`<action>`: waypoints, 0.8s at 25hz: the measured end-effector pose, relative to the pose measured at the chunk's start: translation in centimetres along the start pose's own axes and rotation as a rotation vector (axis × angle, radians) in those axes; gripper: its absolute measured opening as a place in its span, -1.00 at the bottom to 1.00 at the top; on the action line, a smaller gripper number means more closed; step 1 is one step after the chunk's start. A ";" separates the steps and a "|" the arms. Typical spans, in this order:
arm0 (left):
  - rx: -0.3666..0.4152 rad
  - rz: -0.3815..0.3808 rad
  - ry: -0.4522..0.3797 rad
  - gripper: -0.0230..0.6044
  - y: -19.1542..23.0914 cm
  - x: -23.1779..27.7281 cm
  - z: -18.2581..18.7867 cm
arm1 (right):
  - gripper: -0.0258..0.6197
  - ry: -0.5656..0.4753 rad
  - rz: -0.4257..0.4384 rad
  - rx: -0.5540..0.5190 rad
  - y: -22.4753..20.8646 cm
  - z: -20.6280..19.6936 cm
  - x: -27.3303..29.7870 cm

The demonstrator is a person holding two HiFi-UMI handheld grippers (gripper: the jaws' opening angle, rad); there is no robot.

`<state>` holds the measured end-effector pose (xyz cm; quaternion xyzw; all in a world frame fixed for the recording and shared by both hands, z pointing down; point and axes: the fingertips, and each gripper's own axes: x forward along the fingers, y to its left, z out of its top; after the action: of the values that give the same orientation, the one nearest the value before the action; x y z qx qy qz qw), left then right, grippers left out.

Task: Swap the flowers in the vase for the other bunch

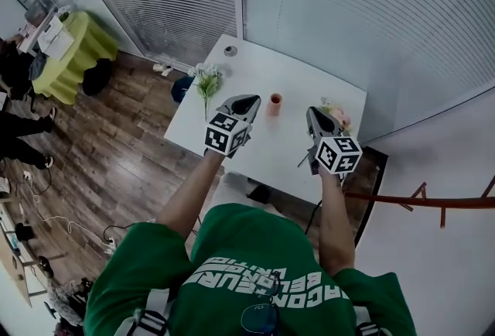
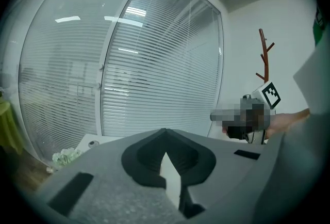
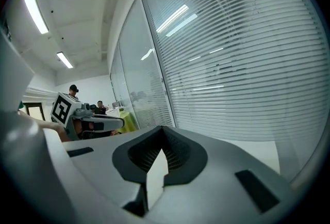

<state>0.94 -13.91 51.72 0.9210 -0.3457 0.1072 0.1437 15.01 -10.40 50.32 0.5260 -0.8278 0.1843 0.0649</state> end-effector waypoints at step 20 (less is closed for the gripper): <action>-0.076 0.071 -0.014 -0.91 5.3 -2.7 -1.2 | -0.88 0.027 0.069 0.010 2.4 0.4 4.7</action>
<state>-4.73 -15.70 53.10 0.9027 -0.3832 0.0927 0.1723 10.77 -13.63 50.81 0.4948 -0.8435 0.1978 0.0672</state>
